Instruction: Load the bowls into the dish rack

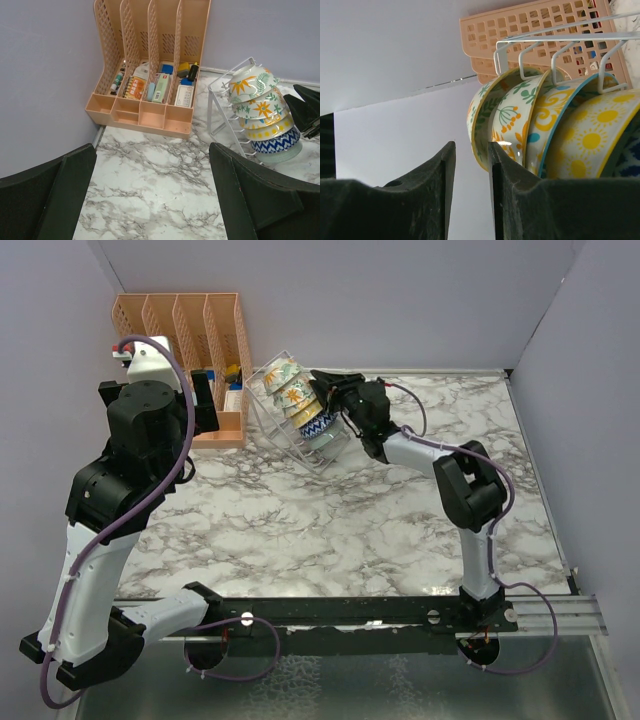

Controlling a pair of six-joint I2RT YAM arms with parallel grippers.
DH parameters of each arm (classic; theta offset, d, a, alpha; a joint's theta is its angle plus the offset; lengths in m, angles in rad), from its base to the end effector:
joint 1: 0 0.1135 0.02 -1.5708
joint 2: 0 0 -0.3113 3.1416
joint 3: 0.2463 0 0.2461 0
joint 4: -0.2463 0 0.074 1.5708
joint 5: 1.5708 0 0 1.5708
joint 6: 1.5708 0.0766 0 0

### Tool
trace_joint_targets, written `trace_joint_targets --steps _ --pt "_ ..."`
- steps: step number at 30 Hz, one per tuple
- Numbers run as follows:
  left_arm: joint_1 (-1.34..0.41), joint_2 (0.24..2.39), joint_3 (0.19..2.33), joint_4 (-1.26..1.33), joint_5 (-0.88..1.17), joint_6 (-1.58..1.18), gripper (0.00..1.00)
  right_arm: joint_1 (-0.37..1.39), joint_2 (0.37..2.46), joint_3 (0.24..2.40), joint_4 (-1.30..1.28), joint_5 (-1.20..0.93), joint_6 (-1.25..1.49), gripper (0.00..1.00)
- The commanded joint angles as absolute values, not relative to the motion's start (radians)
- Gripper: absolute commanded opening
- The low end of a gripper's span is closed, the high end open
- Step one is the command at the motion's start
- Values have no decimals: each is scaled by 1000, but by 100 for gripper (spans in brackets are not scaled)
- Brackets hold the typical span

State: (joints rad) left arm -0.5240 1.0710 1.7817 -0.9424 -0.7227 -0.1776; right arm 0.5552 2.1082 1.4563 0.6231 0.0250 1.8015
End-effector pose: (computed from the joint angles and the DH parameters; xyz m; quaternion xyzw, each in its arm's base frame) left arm 0.1470 -0.0264 0.5577 -0.0897 0.7603 0.0608 0.6405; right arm 0.4735 0.2914 0.2795 0.4256 0.5773 0.6404 0.2748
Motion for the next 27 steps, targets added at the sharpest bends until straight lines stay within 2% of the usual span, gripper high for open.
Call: trace_joint_targets --steps 1,11,20,27 --pt "-527 1069 1771 -926 -705 -192 99 547 2022 1417 582 2 1774 33" --pt "-527 1074 1762 -946 -689 -213 99 534 1930 1439 325 -38 1603 33" --pt "-527 1074 1765 -969 -673 -227 99 533 1931 1440 263 -69 1541 34" --pt "-526 1128 1772 -1010 -525 -218 99 532 1913 1617 7 -46 1209 35"
